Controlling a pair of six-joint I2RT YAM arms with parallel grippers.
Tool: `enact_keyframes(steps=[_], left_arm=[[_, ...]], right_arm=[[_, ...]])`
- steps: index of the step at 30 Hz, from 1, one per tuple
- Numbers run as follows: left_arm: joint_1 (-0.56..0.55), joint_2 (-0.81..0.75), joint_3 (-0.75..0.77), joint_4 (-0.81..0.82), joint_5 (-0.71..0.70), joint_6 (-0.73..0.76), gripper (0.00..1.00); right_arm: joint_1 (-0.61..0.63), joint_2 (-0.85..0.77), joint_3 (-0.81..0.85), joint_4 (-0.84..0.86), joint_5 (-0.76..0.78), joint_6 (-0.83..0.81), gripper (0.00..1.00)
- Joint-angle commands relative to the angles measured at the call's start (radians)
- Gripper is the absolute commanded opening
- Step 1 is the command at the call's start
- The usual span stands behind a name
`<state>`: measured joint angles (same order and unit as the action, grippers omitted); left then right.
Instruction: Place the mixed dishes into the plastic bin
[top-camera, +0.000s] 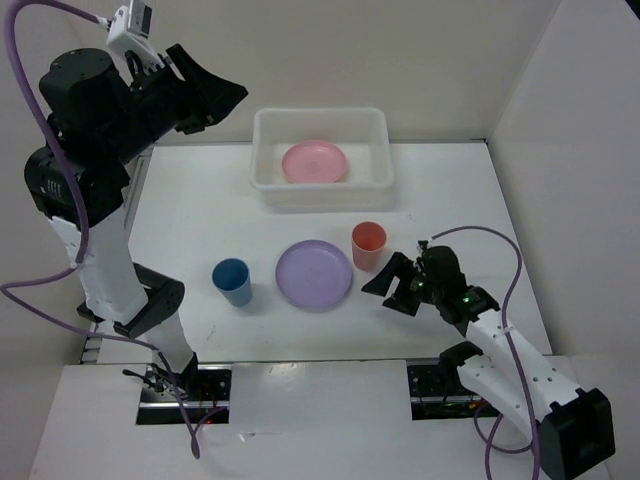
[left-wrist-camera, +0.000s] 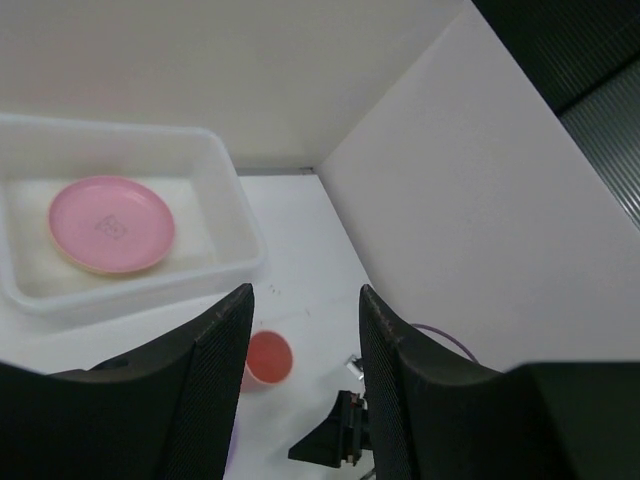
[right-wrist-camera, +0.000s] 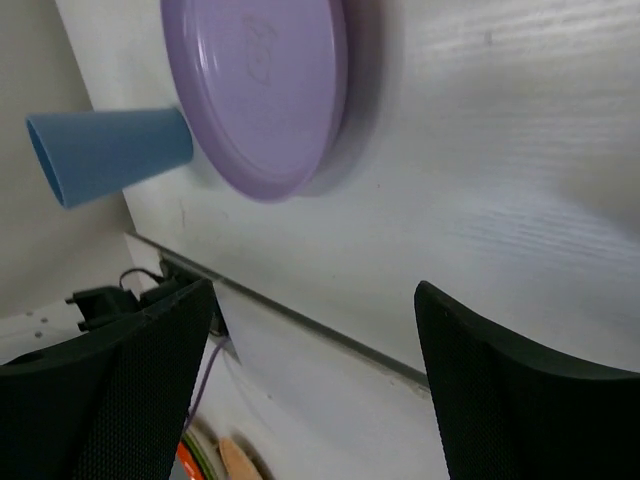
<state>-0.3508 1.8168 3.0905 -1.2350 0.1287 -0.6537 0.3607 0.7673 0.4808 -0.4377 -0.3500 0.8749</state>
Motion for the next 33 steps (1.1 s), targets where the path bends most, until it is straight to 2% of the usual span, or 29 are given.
enact_keyframes(steps=[1, 4, 5, 7, 9, 12, 14, 16, 17, 18, 19, 22, 27, 33], left_arm=[[-0.024, 0.013, -0.039, -0.066, -0.029, 0.022, 0.54], [-0.024, 0.030, 0.035, -0.066, 0.038, 0.010, 0.54], [-0.024, 0.030, 0.036, -0.049, 0.123, 0.009, 0.54], [-0.046, 0.015, 0.048, -0.029, 0.163, -0.014, 0.54], [-0.056, -0.040, 0.048, -0.017, 0.091, -0.027, 0.54], [-0.065, -0.137, 0.033, -0.008, -0.012, -0.037, 0.54], [-0.065, -0.223, -0.019, 0.017, -0.030, -0.037, 0.54], [-0.065, -0.296, -0.192, 0.060, -0.073, -0.037, 0.54], [-0.065, -0.385, -0.273, 0.083, -0.101, -0.037, 0.54], [-0.065, -0.442, -0.368, 0.163, -0.157, -0.037, 0.54], [-0.065, -0.567, -0.597, 0.219, -0.182, -0.037, 0.54], [-0.065, -0.774, -0.961, 0.425, -0.225, -0.061, 0.53], [-0.065, -0.817, -1.091, 0.428, -0.259, -0.061, 0.54], [-0.065, -0.817, -1.159, 0.428, -0.236, -0.052, 0.56]], right_arm=[[0.095, -0.008, -0.086, 0.242, 0.005, 0.174, 0.85], [0.233, 0.013, -0.152, 0.379, 0.115, 0.318, 0.84], [0.269, 0.039, -0.169, 0.423, 0.143, 0.358, 0.84], [0.361, 0.069, -0.194, 0.518, 0.222, 0.451, 0.83], [0.406, 0.122, -0.194, 0.551, 0.296, 0.484, 0.83], [0.420, 0.231, -0.185, 0.611, 0.306, 0.515, 0.83], [0.420, 0.277, -0.194, 0.683, 0.306, 0.547, 0.83], [0.429, 0.334, -0.194, 0.718, 0.331, 0.567, 0.82], [0.429, 0.354, -0.194, 0.743, 0.332, 0.588, 0.82], [0.438, 0.389, -0.194, 0.758, 0.344, 0.602, 0.79], [0.448, 0.403, -0.194, 0.758, 0.371, 0.624, 0.78], [0.515, 0.415, -0.217, 0.804, 0.471, 0.725, 0.78], [0.604, 0.437, -0.269, 0.859, 0.583, 0.892, 0.78], [0.626, 0.576, -0.245, 0.930, 0.634, 0.961, 0.73]])
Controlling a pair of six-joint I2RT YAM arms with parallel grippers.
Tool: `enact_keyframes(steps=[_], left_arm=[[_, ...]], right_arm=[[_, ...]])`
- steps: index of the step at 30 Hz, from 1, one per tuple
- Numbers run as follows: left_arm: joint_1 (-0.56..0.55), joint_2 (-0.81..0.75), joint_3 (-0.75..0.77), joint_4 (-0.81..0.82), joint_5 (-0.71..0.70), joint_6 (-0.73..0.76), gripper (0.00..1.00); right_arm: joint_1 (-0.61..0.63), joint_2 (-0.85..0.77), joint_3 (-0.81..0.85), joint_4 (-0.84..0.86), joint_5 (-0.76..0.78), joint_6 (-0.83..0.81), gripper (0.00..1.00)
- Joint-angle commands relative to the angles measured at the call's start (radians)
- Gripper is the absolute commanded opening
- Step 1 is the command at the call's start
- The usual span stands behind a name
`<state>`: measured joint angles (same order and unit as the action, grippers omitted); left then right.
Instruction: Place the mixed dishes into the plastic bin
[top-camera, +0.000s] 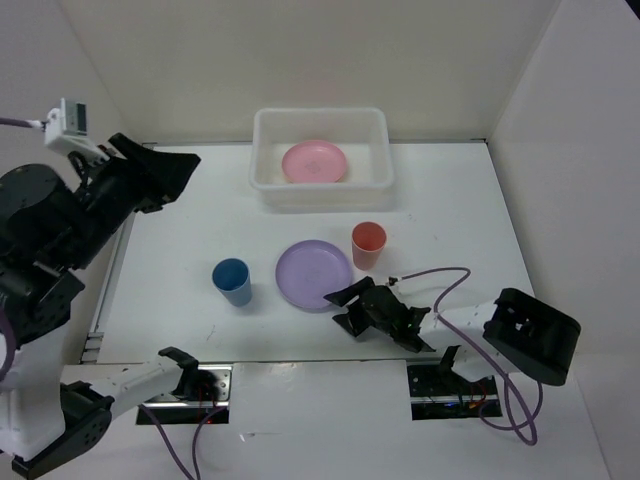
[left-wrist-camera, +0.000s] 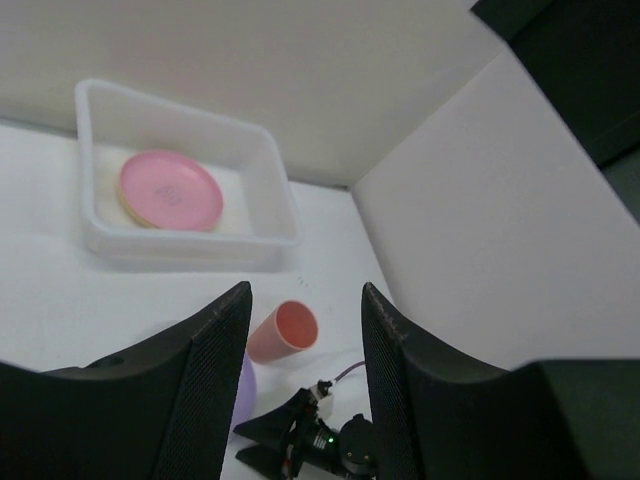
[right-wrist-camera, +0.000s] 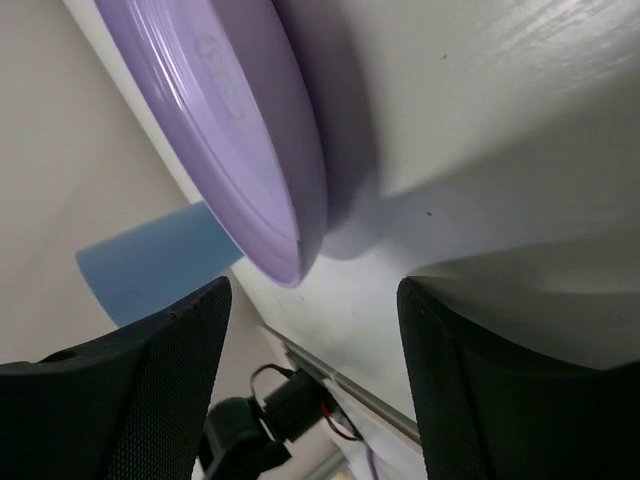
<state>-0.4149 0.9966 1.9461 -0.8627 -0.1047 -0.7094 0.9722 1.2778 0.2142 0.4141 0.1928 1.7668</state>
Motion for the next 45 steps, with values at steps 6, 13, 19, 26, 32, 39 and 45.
enact_keyframes(steps=[6, 13, 19, 26, 32, 39, 45], left_arm=[[-0.001, 0.022, 0.007, 0.038, -0.006, 0.022, 0.56], [-0.001, 0.031, 0.016, 0.016, -0.026, 0.040, 0.58], [-0.001, 0.040, 0.007, 0.016, -0.026, 0.041, 0.58], [-0.001, 0.040, -0.004, 0.025, -0.016, 0.041, 0.59], [-0.001, 0.040, -0.022, 0.025, 0.002, 0.041, 0.59], [-0.001, 0.053, -0.045, 0.077, 0.033, 0.031, 0.60], [-0.001, 0.106, -0.007, 0.076, 0.039, 0.041, 0.60]], right_arm=[[0.048, 0.270, 0.051, 0.201, 0.125, 0.167, 0.63], [0.088, 0.451, 0.071, 0.294, 0.135, 0.269, 0.47], [0.106, 0.445, 0.071, 0.258, 0.178, 0.278, 0.14], [0.163, 0.296, 0.106, 0.022, 0.224, 0.276, 0.00], [0.236, 0.034, 0.154, -0.269, 0.286, 0.200, 0.00], [0.296, -0.320, 0.229, -0.526, 0.333, 0.062, 0.00], [0.214, -0.443, 0.508, -0.656, 0.292, -0.224, 0.00]])
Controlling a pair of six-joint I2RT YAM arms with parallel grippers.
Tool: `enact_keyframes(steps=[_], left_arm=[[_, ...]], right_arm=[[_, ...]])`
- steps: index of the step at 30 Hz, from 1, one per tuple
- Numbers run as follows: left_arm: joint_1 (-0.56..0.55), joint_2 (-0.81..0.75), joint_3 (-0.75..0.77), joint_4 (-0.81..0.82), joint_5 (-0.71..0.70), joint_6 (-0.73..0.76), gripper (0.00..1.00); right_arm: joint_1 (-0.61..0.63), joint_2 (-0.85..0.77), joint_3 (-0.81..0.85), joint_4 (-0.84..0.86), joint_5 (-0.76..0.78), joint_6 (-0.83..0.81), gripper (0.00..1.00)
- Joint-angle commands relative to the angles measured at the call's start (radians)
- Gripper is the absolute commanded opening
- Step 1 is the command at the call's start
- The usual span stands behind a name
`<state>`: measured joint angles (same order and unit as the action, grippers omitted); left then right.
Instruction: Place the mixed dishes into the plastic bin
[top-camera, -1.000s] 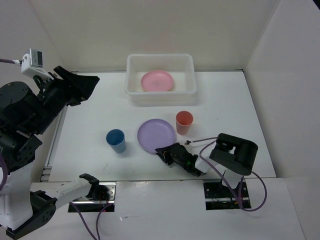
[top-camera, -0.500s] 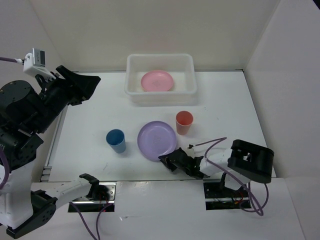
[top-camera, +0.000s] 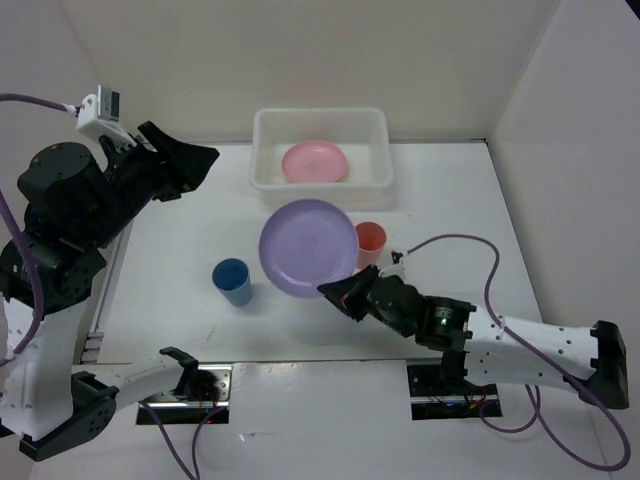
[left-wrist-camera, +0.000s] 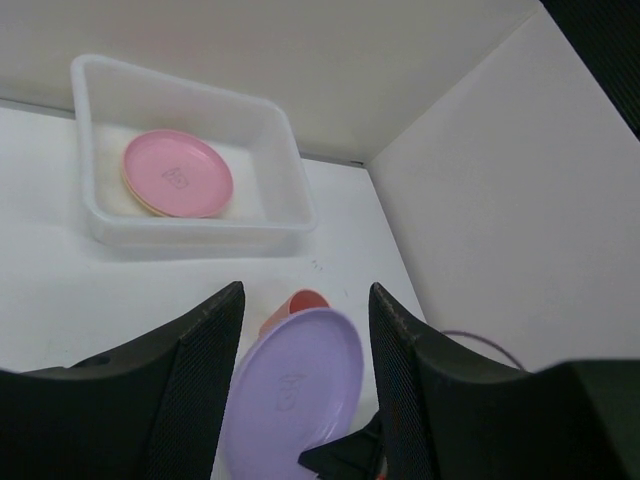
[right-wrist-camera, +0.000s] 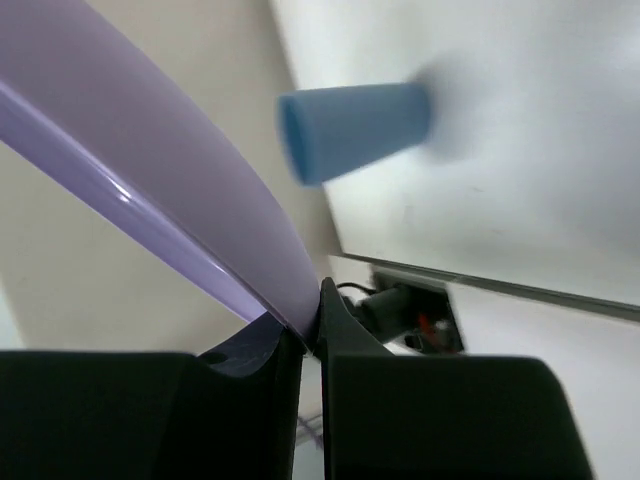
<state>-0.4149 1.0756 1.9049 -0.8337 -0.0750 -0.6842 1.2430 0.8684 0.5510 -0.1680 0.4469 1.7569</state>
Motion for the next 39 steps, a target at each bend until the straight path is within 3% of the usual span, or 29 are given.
enact_keyframes(steps=[1, 2, 3, 6, 10, 14, 17, 24, 29, 39], left_arm=[[-0.001, 0.040, 0.054, 0.022, 0.009, 0.029, 0.60], [-0.001, 0.062, 0.093, 0.012, -0.008, 0.043, 0.62], [-0.001, 0.073, 0.109, 0.012, -0.008, 0.043, 0.62], [-0.001, 0.112, 0.158, -0.016, -0.017, 0.064, 0.62], [-0.001, 0.184, 0.230, -0.113, -0.031, 0.124, 0.63], [-0.001, 0.205, 0.240, -0.146, -0.061, 0.156, 0.64], [-0.001, 0.215, 0.229, -0.146, -0.062, 0.178, 0.65], [-0.001, 0.251, 0.159, -0.144, -0.026, 0.198, 0.65], [-0.001, 0.260, 0.158, -0.133, -0.045, 0.218, 0.67], [0.008, 0.279, 0.158, -0.133, -0.065, 0.245, 0.67]], right_arm=[[-0.103, -0.034, 0.209, -0.074, 0.012, -0.273, 0.00], [-0.166, -0.007, 0.249, -0.074, -0.028, -0.337, 0.00], [-0.324, 0.016, 0.324, -0.052, -0.157, -0.408, 0.00], [-0.639, 0.188, 0.487, -0.015, -0.488, -0.629, 0.00], [-0.782, 0.452, 0.734, -0.063, -0.603, -0.843, 0.00], [-0.830, 0.723, 1.010, -0.128, -0.649, -0.948, 0.00], [-0.849, 0.922, 1.121, -0.137, -0.659, -0.971, 0.00], [-0.913, 1.208, 1.367, -0.194, -0.718, -1.007, 0.00], [-0.935, 1.320, 1.440, -0.220, -0.728, -1.021, 0.00], [-0.944, 1.572, 1.742, -0.379, -0.728, -1.041, 0.00]])
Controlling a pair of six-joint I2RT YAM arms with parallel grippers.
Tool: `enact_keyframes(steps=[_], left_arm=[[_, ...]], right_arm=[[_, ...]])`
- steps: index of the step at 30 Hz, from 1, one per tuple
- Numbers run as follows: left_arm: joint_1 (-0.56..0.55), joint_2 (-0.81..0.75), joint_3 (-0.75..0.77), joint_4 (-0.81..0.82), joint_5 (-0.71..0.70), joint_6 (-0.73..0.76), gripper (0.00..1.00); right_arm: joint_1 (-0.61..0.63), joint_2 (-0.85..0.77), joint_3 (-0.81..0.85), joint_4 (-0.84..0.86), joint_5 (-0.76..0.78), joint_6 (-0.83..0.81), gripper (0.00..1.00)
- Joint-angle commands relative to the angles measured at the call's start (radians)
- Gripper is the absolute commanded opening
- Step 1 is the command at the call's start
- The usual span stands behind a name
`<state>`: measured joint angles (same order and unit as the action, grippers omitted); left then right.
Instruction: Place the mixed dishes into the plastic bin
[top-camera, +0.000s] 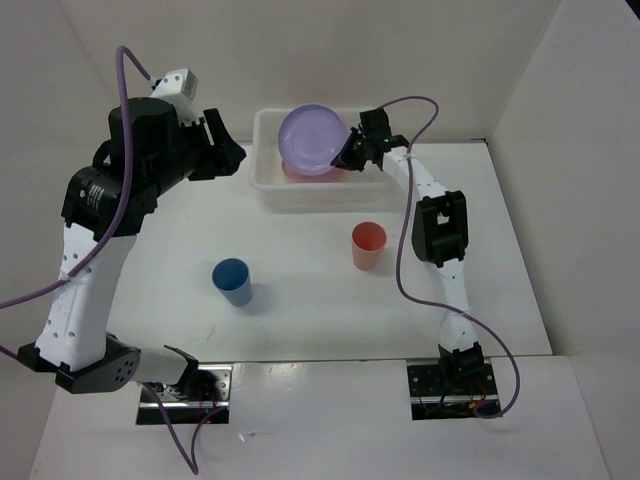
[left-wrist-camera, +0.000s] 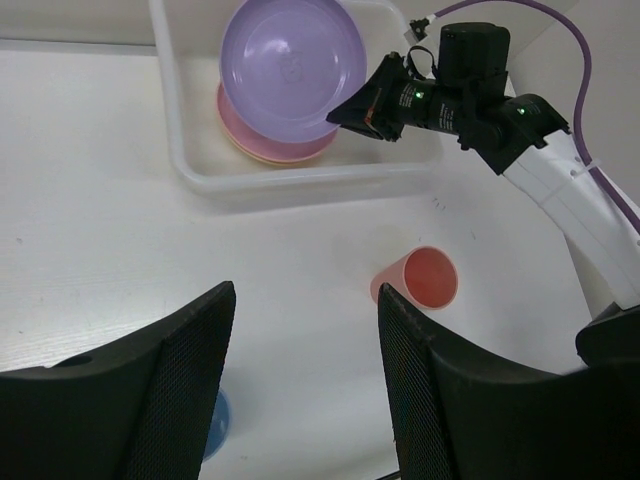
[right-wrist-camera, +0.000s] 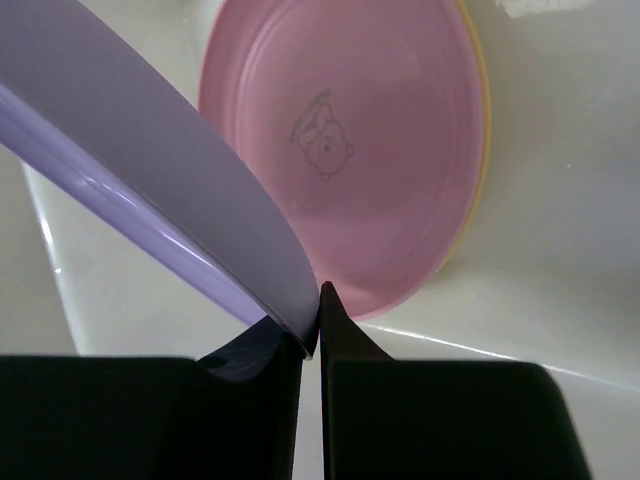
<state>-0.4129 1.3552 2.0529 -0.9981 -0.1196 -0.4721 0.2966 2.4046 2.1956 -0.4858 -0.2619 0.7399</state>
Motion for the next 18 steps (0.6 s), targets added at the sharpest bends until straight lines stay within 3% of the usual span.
enact_keyframes(steps=[1, 7, 9, 11, 18], left_arm=[[0.016, -0.001, 0.010, 0.032, -0.020, 0.033, 0.67], [0.025, -0.010, 0.010, 0.023, -0.020, 0.033, 0.67], [0.025, -0.010, 0.010, 0.023, -0.020, 0.033, 0.67], [0.025, -0.010, 0.010, 0.013, -0.029, 0.033, 0.67], [0.025, -0.042, -0.008, 0.013, -0.038, 0.033, 0.68]], right_arm=[[0.003, 0.048, 0.111, -0.062, -0.019, -0.024, 0.00], [0.003, 0.106, 0.196, -0.125, 0.010, -0.011, 0.01], [0.003, 0.126, 0.205, -0.135, 0.010, -0.011, 0.08], [0.003, 0.126, 0.216, -0.145, 0.010, -0.011, 0.22], [0.003, 0.126, 0.278, -0.188, 0.032, -0.020, 0.45]])
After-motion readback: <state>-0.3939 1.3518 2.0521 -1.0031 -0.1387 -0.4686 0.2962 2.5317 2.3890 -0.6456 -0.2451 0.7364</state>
